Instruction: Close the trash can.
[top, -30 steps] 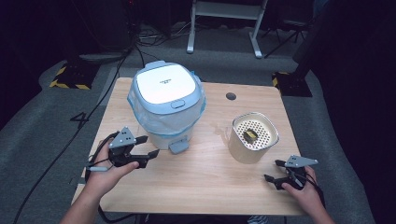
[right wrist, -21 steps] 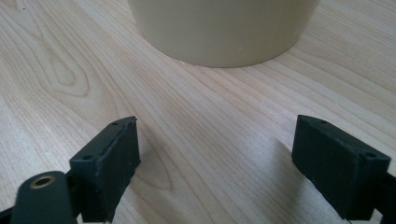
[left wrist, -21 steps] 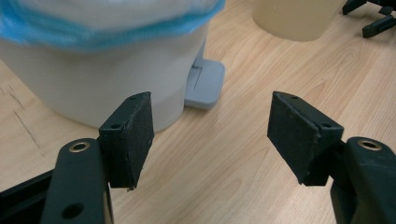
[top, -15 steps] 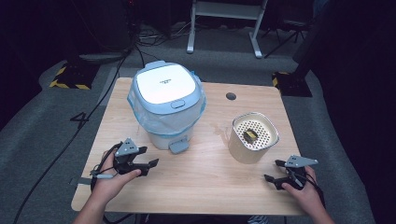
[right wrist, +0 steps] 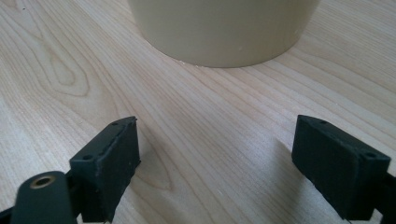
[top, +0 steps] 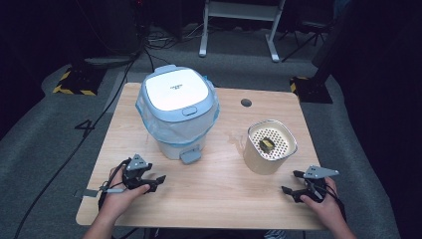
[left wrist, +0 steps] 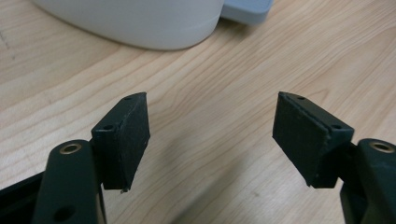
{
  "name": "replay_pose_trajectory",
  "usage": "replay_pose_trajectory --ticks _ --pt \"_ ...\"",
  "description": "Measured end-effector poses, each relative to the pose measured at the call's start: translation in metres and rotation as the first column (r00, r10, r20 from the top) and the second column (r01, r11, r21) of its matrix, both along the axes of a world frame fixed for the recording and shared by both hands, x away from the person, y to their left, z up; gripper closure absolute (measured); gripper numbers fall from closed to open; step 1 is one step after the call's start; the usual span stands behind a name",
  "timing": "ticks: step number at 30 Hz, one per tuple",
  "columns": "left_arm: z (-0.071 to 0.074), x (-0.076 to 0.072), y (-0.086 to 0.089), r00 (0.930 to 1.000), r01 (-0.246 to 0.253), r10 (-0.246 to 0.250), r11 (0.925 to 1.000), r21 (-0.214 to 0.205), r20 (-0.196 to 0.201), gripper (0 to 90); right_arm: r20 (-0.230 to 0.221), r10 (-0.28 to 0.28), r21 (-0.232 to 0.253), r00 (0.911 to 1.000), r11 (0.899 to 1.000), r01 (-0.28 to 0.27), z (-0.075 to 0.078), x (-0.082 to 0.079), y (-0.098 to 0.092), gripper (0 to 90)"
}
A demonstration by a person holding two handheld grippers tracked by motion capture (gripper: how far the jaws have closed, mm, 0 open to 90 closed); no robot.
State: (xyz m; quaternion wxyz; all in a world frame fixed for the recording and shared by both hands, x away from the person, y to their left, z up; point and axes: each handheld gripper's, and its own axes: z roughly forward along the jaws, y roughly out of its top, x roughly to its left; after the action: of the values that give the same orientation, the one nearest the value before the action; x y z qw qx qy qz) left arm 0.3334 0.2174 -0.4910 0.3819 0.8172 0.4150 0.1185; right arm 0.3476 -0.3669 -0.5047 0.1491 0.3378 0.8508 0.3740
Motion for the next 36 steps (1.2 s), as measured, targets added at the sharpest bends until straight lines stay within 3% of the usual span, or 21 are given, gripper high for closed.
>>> replay_pose_trajectory --ticks 7,8,11,16,36 --pt "-0.004 0.001 0.001 0.9999 -0.012 0.012 0.9988 0.047 0.010 22.0 0.000 0.000 0.000 1.0000 1.000 0.000 0.000 0.000 0.000 14.9" --pt "-0.006 0.002 0.001 0.9999 -0.001 0.000 0.9969 0.079 0.012 21.8 0.000 0.000 0.000 1.0000 1.000 0.000 0.000 0.000 0.000 14.9" --pt "-0.010 0.003 0.001 0.9999 0.001 -0.002 0.9937 0.112 0.013 20.1 0.000 0.000 0.000 1.0000 1.000 0.000 0.000 0.000 0.000 14.9" --pt "-0.013 0.004 0.001 0.9998 0.003 -0.005 0.9930 0.118 0.018 15.6 0.000 0.000 0.000 1.0000 1.000 0.000 0.000 0.000 0.000 14.9" --pt "-0.014 0.009 0.004 0.9995 0.019 -0.022 0.9933 0.114 0.021 13.9 0.000 0.000 0.000 1.0000 1.000 0.000 0.000 0.000 0.000 14.9"
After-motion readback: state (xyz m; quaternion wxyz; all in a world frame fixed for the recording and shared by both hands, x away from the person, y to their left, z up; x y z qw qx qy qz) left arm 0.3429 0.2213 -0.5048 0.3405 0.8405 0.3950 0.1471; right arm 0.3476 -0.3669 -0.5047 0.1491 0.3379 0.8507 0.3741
